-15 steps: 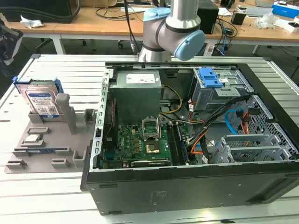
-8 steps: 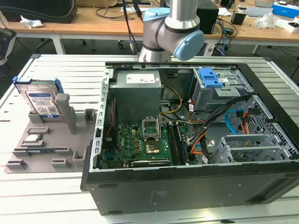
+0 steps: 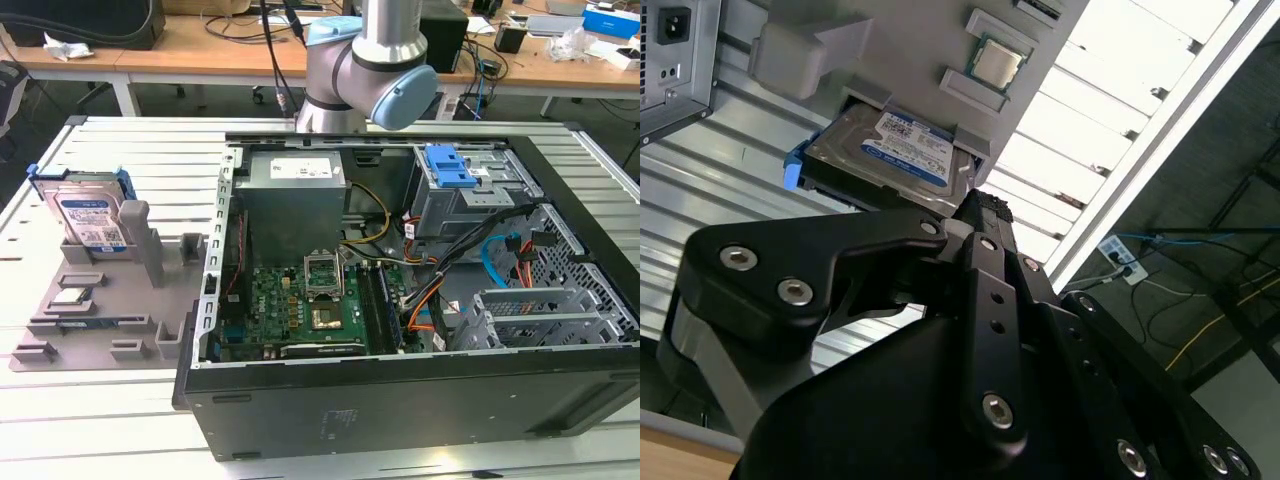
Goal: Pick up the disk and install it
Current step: 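Reach for the disk, then pick up the disk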
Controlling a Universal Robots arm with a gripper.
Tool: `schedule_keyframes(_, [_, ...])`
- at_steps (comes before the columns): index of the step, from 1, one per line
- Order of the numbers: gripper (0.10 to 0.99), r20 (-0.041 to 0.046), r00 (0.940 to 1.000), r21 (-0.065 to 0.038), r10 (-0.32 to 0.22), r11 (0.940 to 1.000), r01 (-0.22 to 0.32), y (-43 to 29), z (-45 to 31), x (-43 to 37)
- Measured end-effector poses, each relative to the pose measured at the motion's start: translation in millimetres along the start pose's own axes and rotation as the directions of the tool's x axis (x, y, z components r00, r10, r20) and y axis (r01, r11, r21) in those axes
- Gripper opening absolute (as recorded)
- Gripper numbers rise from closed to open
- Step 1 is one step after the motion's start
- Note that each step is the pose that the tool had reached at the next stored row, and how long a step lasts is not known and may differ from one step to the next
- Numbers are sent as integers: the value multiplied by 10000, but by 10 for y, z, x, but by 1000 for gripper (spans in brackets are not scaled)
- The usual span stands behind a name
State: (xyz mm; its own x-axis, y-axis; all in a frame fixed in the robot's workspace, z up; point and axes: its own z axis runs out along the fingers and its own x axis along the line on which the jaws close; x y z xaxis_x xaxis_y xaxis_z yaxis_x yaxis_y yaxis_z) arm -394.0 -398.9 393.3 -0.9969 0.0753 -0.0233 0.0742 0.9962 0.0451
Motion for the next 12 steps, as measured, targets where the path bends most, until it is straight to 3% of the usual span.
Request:
schedule_keyframes(10, [106,0,10000,0,-2,10000,2,0,0,2])
schedule_keyframes(12, [106,-12,9997,-6,-256,9997,256,0,-1,3])
